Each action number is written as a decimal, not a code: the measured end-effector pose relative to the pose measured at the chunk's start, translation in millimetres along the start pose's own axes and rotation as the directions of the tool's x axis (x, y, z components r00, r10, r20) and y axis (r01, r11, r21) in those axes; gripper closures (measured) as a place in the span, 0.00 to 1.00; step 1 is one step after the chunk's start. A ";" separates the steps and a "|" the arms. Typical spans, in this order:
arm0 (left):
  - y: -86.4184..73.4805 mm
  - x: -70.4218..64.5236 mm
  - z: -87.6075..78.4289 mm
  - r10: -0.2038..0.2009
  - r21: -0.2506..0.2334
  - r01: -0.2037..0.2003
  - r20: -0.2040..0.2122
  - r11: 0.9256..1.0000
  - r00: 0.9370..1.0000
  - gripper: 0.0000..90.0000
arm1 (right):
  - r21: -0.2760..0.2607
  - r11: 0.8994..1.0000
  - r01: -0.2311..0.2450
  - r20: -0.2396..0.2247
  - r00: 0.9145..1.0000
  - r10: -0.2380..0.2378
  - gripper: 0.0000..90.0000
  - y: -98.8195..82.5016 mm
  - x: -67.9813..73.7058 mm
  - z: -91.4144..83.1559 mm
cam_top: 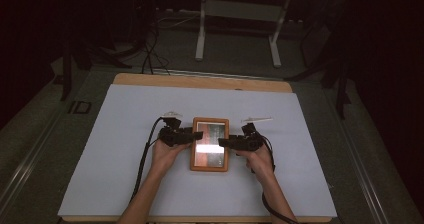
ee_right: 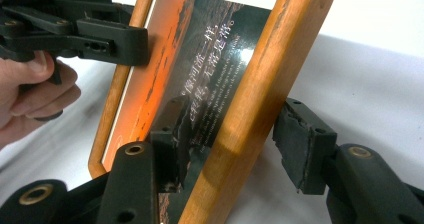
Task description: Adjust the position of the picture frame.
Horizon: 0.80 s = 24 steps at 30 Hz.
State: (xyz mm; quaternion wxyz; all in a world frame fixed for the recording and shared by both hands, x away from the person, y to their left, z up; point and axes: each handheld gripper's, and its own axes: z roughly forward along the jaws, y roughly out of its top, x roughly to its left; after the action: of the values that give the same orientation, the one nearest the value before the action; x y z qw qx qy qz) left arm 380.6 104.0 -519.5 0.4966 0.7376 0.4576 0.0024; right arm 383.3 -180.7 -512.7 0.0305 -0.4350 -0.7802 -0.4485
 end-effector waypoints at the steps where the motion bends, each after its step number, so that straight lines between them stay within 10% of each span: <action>1: -0.6 0.6 1.3 -0.007 0.004 0.007 -0.004 1.000 1.000 0.53 | 0.001 1.000 -0.006 0.000 1.000 0.006 0.55 -0.3 -0.8 0.7; 8: -5.3 7.4 12.3 -0.067 0.019 0.067 -0.017 0.998 0.998 0.47 | 0.004 0.997 -0.074 0.002 0.997 0.074 0.54 -3.8 -8.3 8.9; 24: -3.4 10.3 12.3 -0.045 0.037 0.045 0.004 0.998 0.999 0.47 | -0.002 0.997 -0.076 0.018 0.997 0.076 0.54 -5.3 -7.0 8.3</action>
State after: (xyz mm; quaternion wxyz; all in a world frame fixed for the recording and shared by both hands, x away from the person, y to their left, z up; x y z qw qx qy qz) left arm 389.9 102.4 -532.8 0.4840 0.7360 0.4730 -0.0189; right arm 386.7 -180.4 -524.2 0.0404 -0.4683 -0.7631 -0.4436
